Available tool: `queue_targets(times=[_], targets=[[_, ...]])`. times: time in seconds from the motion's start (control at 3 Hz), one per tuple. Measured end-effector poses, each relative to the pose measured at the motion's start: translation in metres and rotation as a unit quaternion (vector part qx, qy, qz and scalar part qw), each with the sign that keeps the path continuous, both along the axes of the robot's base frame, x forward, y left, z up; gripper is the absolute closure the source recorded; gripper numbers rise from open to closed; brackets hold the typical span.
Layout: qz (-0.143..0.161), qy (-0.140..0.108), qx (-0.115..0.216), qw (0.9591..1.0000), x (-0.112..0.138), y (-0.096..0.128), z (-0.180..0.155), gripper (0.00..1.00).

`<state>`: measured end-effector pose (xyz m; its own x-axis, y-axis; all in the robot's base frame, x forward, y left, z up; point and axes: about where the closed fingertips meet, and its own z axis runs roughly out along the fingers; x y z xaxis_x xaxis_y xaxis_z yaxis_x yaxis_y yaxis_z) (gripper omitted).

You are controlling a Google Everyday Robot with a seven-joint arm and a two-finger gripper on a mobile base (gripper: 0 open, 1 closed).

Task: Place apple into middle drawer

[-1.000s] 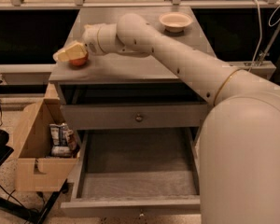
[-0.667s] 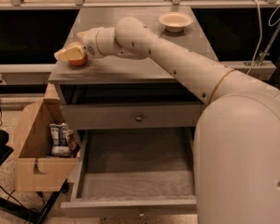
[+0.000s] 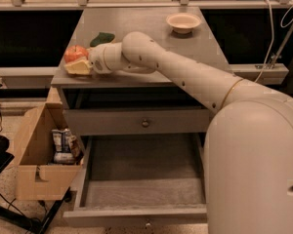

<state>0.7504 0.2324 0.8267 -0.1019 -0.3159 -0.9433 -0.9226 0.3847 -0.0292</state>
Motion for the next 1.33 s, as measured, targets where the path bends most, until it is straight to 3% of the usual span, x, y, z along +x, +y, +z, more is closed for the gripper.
queue_targets(times=[0.33,0.67,1.33], targets=[[0.0,0.001,0.0,1.0,-0.0002,0.0,0.0008,0.93],[0.0,0.001,0.0,1.0,-0.0002,0.0,0.0016,1.0],[0.0,0.001,0.0,1.0,-0.0002,0.0,0.0021,1.0]])
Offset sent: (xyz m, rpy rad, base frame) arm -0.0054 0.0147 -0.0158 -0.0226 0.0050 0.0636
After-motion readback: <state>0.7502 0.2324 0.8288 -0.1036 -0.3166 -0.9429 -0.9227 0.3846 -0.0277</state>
